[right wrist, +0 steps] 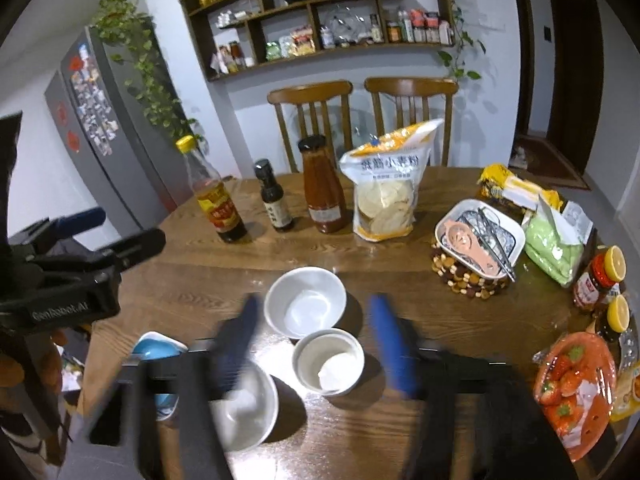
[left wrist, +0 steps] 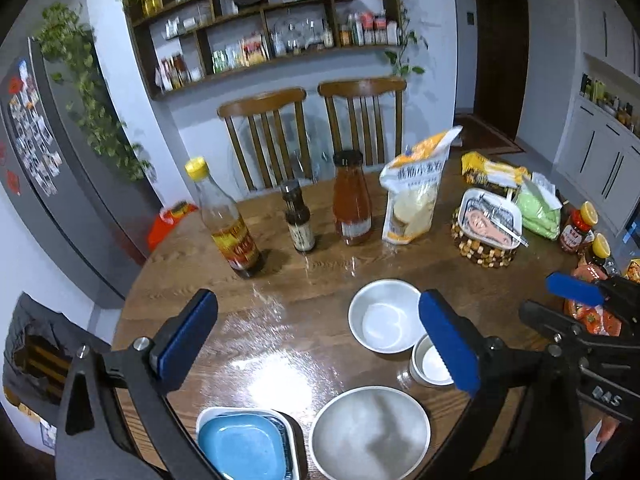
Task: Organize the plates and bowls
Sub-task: 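Move both tools to the smaller white bowl and close on its rim, then lift the smaller white bowl with both tools and carry it over the large bowl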
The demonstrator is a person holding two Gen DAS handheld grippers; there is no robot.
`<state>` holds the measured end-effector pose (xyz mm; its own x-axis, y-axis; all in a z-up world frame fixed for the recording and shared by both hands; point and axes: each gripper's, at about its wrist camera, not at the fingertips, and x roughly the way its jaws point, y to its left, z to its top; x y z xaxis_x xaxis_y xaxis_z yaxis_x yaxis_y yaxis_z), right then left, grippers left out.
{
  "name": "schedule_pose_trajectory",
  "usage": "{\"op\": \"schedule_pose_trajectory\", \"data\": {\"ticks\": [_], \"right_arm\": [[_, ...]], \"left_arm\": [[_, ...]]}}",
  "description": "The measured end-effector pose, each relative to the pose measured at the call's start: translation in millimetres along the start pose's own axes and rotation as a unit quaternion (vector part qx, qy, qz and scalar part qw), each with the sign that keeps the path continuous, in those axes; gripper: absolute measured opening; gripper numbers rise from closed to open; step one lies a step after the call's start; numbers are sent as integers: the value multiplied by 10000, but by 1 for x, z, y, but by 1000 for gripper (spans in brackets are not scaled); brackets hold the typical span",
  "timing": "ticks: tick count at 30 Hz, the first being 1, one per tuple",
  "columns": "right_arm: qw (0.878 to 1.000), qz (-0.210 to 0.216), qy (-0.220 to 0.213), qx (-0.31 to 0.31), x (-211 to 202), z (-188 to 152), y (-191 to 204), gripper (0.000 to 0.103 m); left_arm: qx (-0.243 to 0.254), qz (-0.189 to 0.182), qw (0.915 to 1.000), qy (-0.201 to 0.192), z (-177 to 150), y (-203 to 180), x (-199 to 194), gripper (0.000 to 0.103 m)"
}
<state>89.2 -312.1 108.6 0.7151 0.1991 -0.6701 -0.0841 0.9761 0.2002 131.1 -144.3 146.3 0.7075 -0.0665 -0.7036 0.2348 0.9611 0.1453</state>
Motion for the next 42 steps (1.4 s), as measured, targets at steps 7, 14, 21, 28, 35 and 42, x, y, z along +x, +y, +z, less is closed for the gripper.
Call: {"op": "schedule_pose_trajectory", "data": {"ticks": [7, 14, 21, 28, 35, 42], "right_arm": [[9992, -39, 318, 234, 34, -1, -10, 80], [9951, -172, 865, 452, 84, -2, -25, 80], [9875, 8, 1333, 838, 139, -15, -40, 80], [9816, 157, 1631, 982, 177, -26, -44, 77], [9798, 220, 1810, 823, 197, -28, -40, 51], [9781, 336, 1923, 716, 211, -29, -35, 23]], "left_arm": [[-81, 27, 9984, 552, -8, 0, 52, 102], [-93, -12, 9941, 1080, -20, -2, 111, 102], [-153, -7, 9861, 1653, -38, -9, 170, 102], [-154, -90, 9812, 1920, -49, -14, 203, 94], [34, -202, 9777, 2090, -56, -24, 222, 65], [18, -458, 9735, 2241, -62, -32, 232, 38]]}}
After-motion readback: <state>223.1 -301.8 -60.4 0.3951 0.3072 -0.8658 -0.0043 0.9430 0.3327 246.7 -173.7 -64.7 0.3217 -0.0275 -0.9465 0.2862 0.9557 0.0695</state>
